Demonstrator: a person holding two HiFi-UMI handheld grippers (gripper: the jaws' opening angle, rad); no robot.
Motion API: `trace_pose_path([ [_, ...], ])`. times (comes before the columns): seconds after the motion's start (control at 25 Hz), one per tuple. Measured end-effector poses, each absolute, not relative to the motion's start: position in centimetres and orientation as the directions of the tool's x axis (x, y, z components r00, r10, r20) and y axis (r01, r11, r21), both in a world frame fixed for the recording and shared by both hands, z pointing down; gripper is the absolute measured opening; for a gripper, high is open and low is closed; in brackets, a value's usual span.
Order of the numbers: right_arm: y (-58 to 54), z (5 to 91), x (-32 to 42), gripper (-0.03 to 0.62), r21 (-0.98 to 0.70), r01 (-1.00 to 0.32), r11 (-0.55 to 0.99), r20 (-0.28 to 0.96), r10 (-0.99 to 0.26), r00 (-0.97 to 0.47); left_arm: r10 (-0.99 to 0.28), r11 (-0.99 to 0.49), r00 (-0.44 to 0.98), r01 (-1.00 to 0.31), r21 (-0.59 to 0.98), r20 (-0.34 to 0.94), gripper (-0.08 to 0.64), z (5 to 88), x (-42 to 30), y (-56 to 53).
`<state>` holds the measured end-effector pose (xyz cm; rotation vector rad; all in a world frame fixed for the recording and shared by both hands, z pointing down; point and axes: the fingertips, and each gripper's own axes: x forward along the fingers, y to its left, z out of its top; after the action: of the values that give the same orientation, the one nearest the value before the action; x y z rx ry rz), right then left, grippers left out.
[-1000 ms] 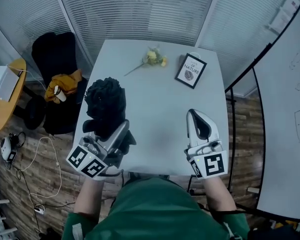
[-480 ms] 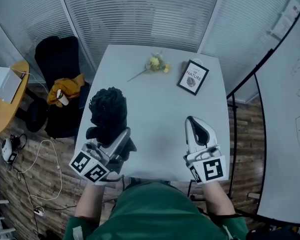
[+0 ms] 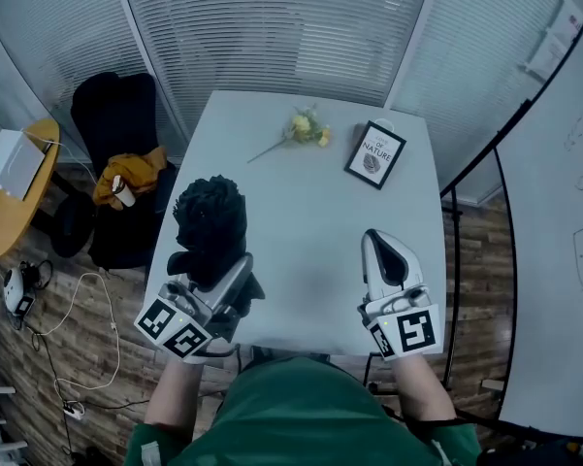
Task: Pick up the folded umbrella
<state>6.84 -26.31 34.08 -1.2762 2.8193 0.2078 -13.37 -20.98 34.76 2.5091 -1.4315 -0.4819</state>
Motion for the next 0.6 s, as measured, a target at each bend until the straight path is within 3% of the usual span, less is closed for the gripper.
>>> trace_pose_path([
  [0.6, -26.19, 34.04, 6.63, 0.003, 0.082, -0.747, 0.660, -0.087, -0.742, -0.665, -0.863, -0.505, 0.478, -0.801, 0.322, -0.165, 0.262, 34.63, -13.32, -20.46],
])
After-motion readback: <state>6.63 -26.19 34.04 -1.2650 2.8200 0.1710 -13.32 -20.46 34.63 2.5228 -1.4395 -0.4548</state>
